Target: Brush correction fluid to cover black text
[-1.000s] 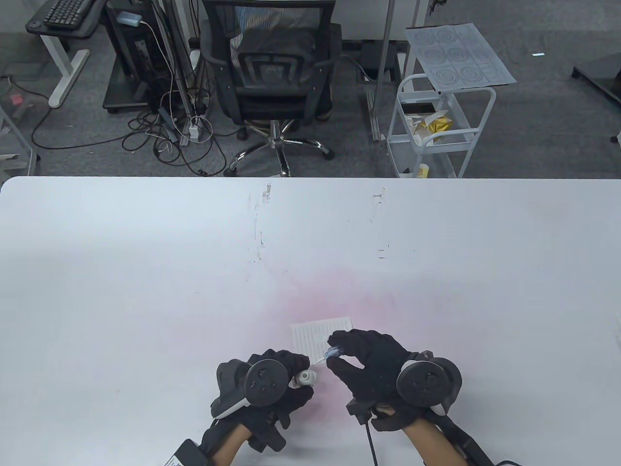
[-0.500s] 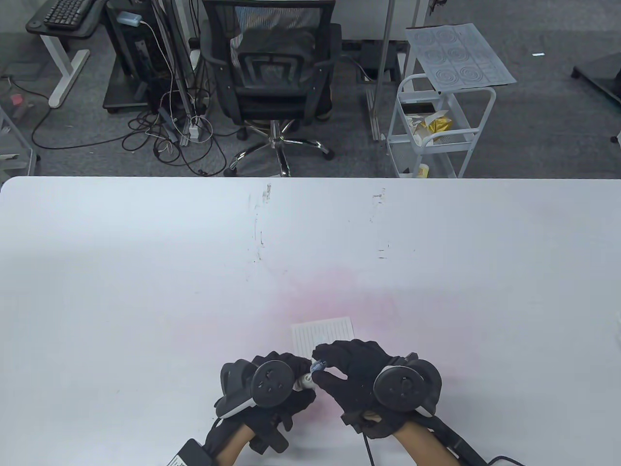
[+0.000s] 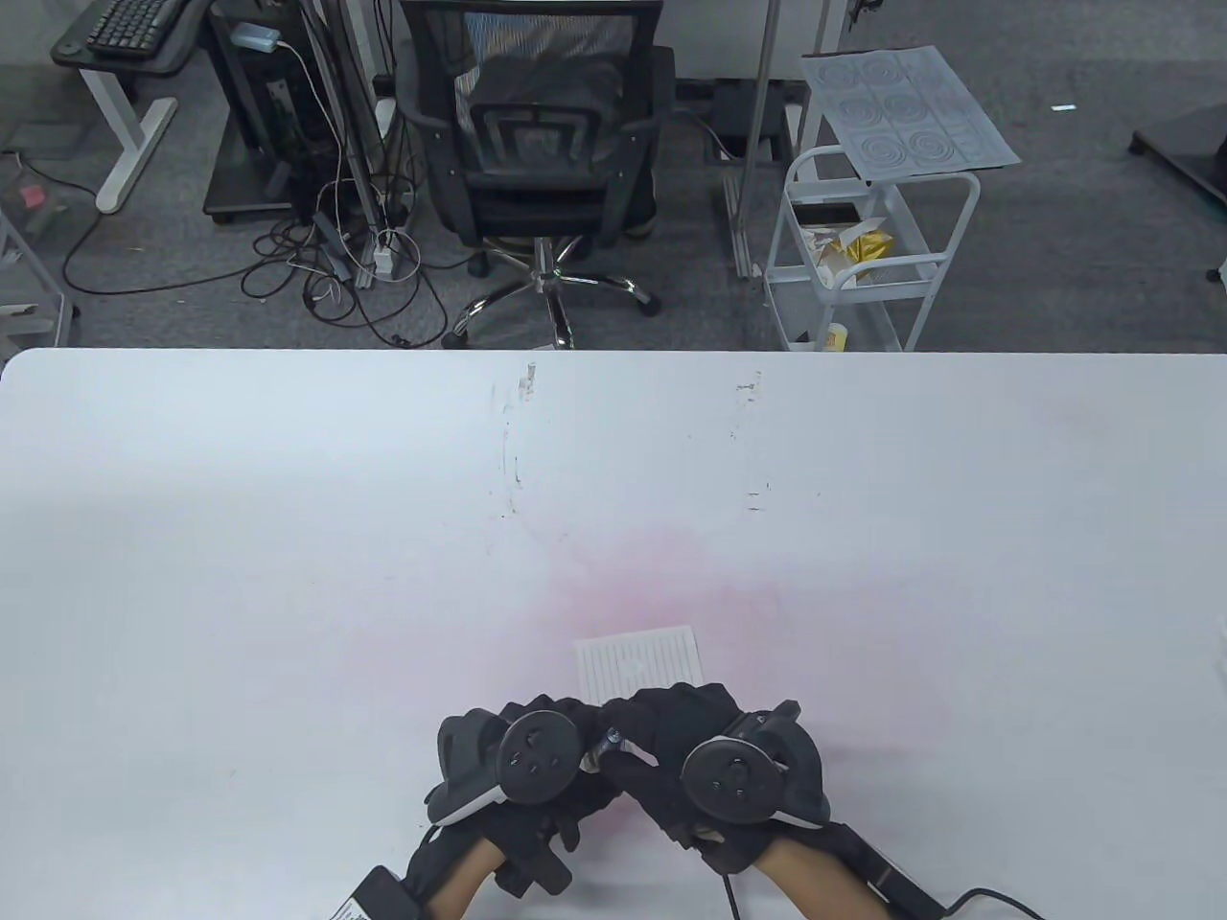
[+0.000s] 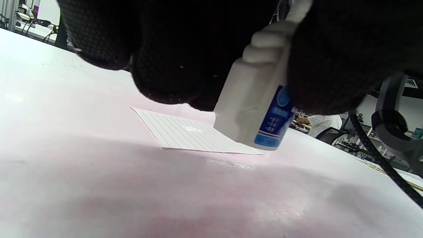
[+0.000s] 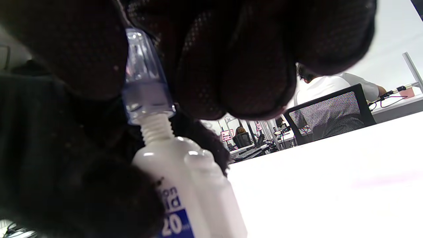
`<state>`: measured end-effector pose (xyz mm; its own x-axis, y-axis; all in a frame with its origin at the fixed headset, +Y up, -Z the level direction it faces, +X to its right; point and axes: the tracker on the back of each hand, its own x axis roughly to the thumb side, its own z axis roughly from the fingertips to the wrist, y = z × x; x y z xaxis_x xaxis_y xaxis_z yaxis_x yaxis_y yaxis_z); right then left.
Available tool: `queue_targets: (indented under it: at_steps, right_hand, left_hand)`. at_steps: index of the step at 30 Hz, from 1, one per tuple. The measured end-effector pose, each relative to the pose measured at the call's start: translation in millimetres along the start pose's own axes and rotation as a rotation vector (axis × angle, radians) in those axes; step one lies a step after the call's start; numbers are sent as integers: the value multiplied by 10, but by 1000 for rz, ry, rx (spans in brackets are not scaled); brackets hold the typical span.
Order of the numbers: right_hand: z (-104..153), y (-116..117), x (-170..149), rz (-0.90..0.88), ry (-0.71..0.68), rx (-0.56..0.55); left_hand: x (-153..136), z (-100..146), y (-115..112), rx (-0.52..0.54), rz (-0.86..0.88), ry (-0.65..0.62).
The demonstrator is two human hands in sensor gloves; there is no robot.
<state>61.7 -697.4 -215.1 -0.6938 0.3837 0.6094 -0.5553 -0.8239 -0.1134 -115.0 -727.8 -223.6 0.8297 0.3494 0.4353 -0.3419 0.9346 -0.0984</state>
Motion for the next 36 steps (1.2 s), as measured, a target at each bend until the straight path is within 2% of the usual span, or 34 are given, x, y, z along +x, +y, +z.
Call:
queue_targets:
  at_steps: [10, 13, 15, 20, 22, 27, 30, 33, 36]
  right_hand:
    - [38, 67, 139, 180, -15, -64]
    - [37, 62, 142, 209, -4, -53]
    - [31, 57, 114, 180, 7, -37]
    - [-18, 78, -14, -97, 36, 68]
    - [-26, 84, -30, -157, 51, 79]
    - [-42, 64, -31, -141, 61, 49]
    - [-36, 45, -28, -66, 77, -12]
    - [-34, 39, -43, 3, 89, -10]
    - [-36, 24, -83, -37, 95, 7]
  left_hand:
    - [5, 2, -3, 1, -31, 15]
    - [2, 2, -1, -1, -27, 17]
    - [-3, 0, 5, 2, -18, 20]
    - [-8, -3, 3, -5, -20, 24]
    - [-5, -5, 4, -5, -20, 23]
    - [8, -4, 14, 5, -23, 12]
    - [22, -11, 3, -4, -22, 8]
    - [26, -16, -22, -21, -31, 6]
    - [29, -15, -28, -23, -35, 8]
